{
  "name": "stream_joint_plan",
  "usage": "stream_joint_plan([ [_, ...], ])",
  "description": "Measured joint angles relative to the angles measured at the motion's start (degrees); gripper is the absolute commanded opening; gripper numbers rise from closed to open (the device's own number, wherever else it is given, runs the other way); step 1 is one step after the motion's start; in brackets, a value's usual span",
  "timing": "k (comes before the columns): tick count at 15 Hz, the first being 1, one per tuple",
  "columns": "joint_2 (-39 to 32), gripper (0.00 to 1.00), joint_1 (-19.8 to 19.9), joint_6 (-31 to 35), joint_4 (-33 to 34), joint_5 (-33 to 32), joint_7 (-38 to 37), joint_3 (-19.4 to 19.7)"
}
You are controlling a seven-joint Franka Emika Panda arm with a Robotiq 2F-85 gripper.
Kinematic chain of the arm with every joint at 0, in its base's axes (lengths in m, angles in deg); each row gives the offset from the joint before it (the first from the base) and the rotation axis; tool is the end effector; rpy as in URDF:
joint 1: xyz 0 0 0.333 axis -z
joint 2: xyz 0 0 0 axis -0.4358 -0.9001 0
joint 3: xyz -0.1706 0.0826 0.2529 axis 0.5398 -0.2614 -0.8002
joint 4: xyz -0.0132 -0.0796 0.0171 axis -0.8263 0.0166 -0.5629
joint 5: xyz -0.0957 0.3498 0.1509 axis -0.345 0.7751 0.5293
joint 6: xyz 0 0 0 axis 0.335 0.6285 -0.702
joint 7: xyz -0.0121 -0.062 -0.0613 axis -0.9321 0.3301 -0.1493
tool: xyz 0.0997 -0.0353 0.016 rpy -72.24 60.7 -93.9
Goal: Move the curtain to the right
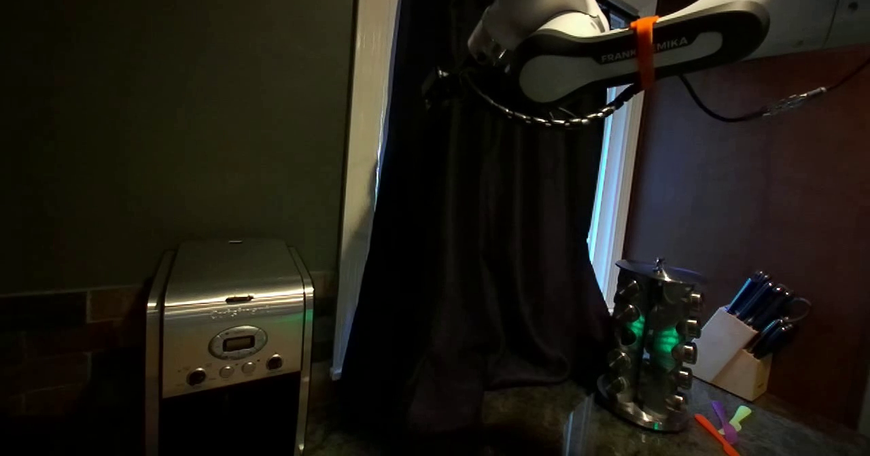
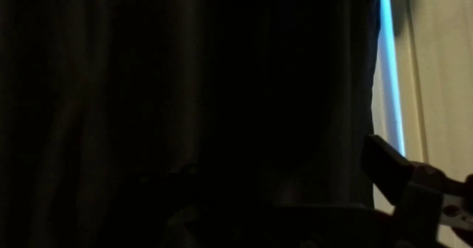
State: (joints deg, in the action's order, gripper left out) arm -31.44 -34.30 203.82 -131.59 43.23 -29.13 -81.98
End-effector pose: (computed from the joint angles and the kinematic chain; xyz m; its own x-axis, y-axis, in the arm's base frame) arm 0.5349 0.2148 0.7378 0.4581 -0.0277 0.8885 -0.0823 -0.9965 0.0113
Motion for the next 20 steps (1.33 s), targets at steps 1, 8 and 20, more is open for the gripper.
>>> stream_joint_plan([
  [1,-0.4,0.7,0.3,1.4,0.5,0.0,0.2,0.2],
  [8,-4.5,0.14,0.9,7.8,3.5,1.9,0.9,0.7],
  [20,-8.5,0.0,3.4,6.3,11.6,8.4,-1.4,3.0],
])
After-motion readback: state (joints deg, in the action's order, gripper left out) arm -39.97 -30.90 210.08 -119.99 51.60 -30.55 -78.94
